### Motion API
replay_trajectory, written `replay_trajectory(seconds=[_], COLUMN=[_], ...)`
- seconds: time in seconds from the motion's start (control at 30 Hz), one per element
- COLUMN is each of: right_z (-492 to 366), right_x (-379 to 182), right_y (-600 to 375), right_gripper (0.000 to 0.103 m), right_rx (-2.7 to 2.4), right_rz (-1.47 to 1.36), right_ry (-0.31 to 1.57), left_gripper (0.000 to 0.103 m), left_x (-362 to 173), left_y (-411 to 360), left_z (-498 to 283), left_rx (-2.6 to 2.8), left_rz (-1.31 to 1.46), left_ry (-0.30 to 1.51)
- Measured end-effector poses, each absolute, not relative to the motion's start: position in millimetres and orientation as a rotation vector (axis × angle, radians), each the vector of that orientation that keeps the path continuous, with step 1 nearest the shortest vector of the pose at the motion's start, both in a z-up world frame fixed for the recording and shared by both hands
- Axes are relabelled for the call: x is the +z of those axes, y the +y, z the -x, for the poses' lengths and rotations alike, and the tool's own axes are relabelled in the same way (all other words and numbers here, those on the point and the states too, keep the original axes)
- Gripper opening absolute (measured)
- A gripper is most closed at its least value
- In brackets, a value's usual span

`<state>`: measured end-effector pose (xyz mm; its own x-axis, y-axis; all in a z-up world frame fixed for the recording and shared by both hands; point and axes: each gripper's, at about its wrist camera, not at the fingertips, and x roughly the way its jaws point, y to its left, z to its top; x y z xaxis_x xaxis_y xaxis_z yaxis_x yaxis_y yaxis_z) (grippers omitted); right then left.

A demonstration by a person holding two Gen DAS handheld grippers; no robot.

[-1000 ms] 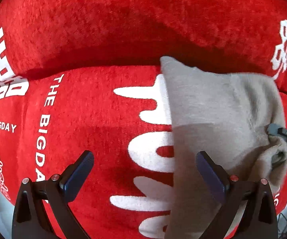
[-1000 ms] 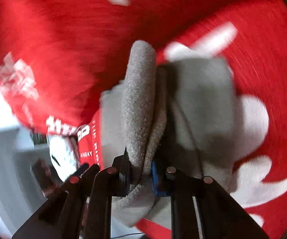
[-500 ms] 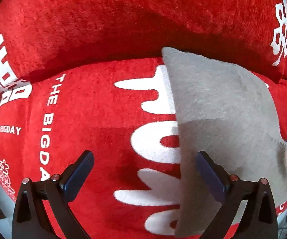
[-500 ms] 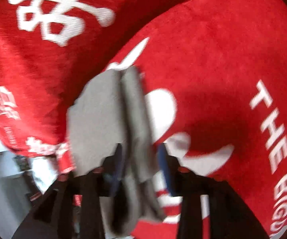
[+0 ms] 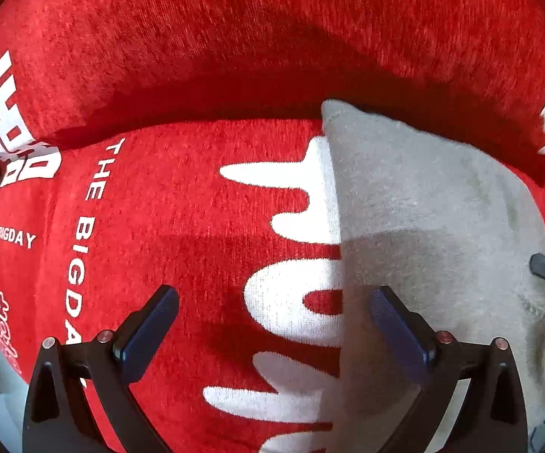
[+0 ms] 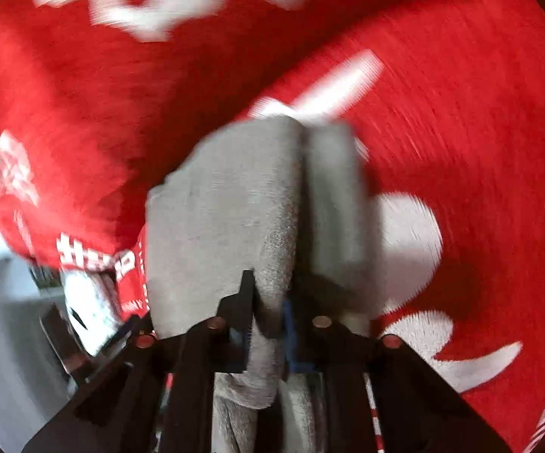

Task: Fold small clothes
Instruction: 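Carry the folded sweater up with the right tool, then lower the folded grey sweater onto the blanket and open the right tool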

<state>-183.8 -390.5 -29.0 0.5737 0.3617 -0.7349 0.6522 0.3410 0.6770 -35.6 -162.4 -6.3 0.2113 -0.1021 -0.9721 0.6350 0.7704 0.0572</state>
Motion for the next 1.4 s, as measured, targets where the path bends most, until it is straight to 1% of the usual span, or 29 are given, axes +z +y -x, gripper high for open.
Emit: replay_trajectory(seconds=[0.1, 0.17, 0.23, 0.3, 0.4, 0.53, 0.6, 0.63, 0.67, 0.7, 0.73, 0.8, 0.83, 0.87, 1.0, 1.1, 1.17, 1.23, 1.27, 1.33, 1.4], right_z=[186.0, 188.3, 193.8, 198.1, 206.5, 218.2, 223.7, 227.1, 230.3, 233.6, 236.8, 242.4, 245.4, 249.7, 270.7, 287.1, 289.2, 287.0, 285.8, 288.7, 289.8], right_x=[-9.0, -21.7, -47.1, -53.5, -43.9, -16.8, -4.6, -1.3, 1.0, 2.9, 3.8, 2.6, 0.4, -3.2, -33.1, -51.9, -48.5, -42.1, -39.7, -33.4, -26.0], right_y=[-389.7, -397.1, -400.5, -400.7, -397.9, -385.3, -374.2, -367.0, -359.1, -350.6, -343.3, -331.7, -324.9, -321.3, -309.8, -307.7, -305.5, -300.5, -298.4, -295.6, -293.7], right_gripper=[0.013, 0.013, 0.014, 0.014, 0.02, 0.02, 0.026, 0.038, 0.047, 0.048, 0.048, 0.041, 0.023, 0.01, 0.009, 0.008, 0.008, 0.009, 0.013, 0.018, 0.018], right_rx=[-0.262, -0.305, -0.341, -0.365, -0.392, -0.365, -0.319, -0.296, -0.282, -0.275, -0.272, -0.265, -0.263, -0.266, -0.355, -0.387, -0.407, -0.435, -0.452, -0.489, -0.517], right_rz=[-1.145, -1.141, -1.193, -1.249, -1.228, -1.181, -1.193, -1.205, -1.209, -1.206, -1.201, -1.203, -1.216, -1.235, -1.319, -1.384, -1.369, -1.31, -1.293, -1.278, -1.269], right_ry=[0.996, 1.033, 1.08, 1.053, 1.068, 1.062, 1.038, 1.038, 1.043, 1.048, 1.057, 1.064, 1.061, 1.063, 1.083, 1.042, 1.034, 1.067, 1.083, 1.105, 1.108], left_gripper=[0.103, 0.103, 0.103, 0.103, 0.103, 0.103, 0.103, 0.103, 0.103, 0.103, 0.103, 0.103, 0.103, 0.103, 0.103, 0.103, 0.103, 0.103, 0.103, 0.103, 0.103], left_x=[0.5, -7.4, -21.8, -26.3, -29.1, -5.3, 7.8, 13.8, 15.6, 16.0, 15.6, 8.0, 0.2, -6.6, -32.7, -33.8, -32.0, -29.1, -26.8, -21.8, -15.2], left_y=[-162.7, -166.8, -169.9, -167.3, -156.9, -135.0, -130.9, -131.1, -132.7, -135.4, -138.9, -145.5, -148.0, -148.8, -137.6, -127.6, -125.1, -124.7, -124.2, -123.6, -121.9], left_z=[37.0, 40.1, 45.2, 49.3, 46.2, 43.0, 46.5, 49.7, 54.6, 58.9, 64.2, 78.4, 86.3, 91.6, 103.1, 101.3, 102.1, 103.3, 103.8, 105.2, 105.6], left_rx=[-0.57, -0.563, -0.543, -0.525, -0.5, -0.545, -0.583, -0.614, -0.642, -0.669, -0.691, -0.74, -0.764, -0.776, -0.809, -0.835, -0.849, -0.851, -0.848, -0.843, -0.838], left_rz=[-0.489, -0.532, -0.602, -0.643, -0.668, -0.561, -0.517, -0.498, -0.489, -0.49, -0.5, -0.547, -0.585, -0.618, -0.691, -0.664, -0.673, -0.68, -0.681, -0.682, -0.679], left_ry=[1.254, 1.249, 1.252, 1.211, 1.245, 1.276, 1.271, 1.273, 1.281, 1.291, 1.297, 1.31, 1.318, 1.32, 1.335, 1.352, 1.347, 1.345, 1.344, 1.34, 1.33])
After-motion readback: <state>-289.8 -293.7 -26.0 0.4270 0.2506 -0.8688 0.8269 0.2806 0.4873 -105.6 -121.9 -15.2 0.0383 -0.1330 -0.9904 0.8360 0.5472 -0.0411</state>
